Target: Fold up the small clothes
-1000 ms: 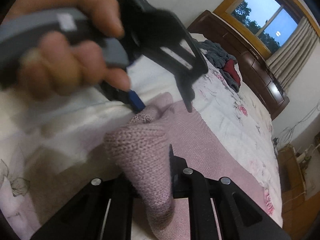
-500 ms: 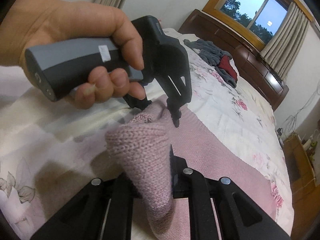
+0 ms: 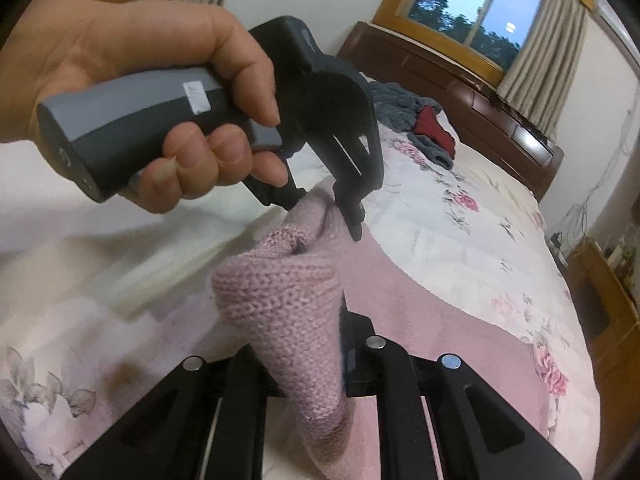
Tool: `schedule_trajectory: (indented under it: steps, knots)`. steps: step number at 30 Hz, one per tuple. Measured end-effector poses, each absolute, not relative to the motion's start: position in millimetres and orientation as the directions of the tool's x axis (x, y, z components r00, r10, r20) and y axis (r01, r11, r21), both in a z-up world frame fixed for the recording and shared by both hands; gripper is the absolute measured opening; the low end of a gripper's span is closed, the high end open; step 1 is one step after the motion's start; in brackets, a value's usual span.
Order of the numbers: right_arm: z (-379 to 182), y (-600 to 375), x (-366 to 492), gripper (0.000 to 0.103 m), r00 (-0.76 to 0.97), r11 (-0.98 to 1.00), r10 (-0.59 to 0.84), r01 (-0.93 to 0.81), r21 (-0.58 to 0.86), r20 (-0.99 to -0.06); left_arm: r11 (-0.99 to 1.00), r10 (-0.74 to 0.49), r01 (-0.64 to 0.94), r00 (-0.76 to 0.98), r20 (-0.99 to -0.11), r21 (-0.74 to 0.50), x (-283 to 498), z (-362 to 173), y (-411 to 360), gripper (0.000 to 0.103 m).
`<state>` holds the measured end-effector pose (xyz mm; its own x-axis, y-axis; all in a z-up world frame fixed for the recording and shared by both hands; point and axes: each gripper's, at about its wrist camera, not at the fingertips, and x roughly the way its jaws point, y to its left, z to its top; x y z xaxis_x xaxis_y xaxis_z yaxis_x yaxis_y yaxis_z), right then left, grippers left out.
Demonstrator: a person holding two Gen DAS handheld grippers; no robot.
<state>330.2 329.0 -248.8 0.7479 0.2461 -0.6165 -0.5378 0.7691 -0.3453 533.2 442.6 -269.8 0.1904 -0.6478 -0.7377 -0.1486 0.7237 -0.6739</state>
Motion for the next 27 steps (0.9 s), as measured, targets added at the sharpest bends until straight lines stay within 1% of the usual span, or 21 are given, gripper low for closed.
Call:
schedule_trajectory:
  steps: [12, 17, 25, 27]
  knots:
    - [-199.2, 281.2, 332.4, 0.011, 0.764, 0.865, 0.256, -0.454, -0.213, -0.592, 0.824, -0.551, -0.044, 0.166, -0.818, -0.564, 549.7, -195.7, 387.5, 0.023]
    - [-179.4, 258.5, 334.3, 0.011, 0.776, 0.890, 0.251, -0.421, -0.178, -0.579, 0.840, -0.531, -0.017, 0.172, -0.829, -0.542, 551.7, -173.9, 368.0, 0.023]
    - [-163.9, 233.5, 331.4, 0.011, 0.780, 0.916, 0.241, -0.379, -0.130, -0.578, 0.868, -0.491, 0.008, 0.171, -0.854, -0.497, 551.3, -150.7, 335.0, 0.023]
    - [-160.5, 225.3, 331.8, 0.011, 0.780, 0.924, 0.238, -0.366, -0.113, -0.579, 0.883, -0.465, 0.013, 0.168, -0.869, -0.470, 552.5, -146.2, 324.6, 0.023]
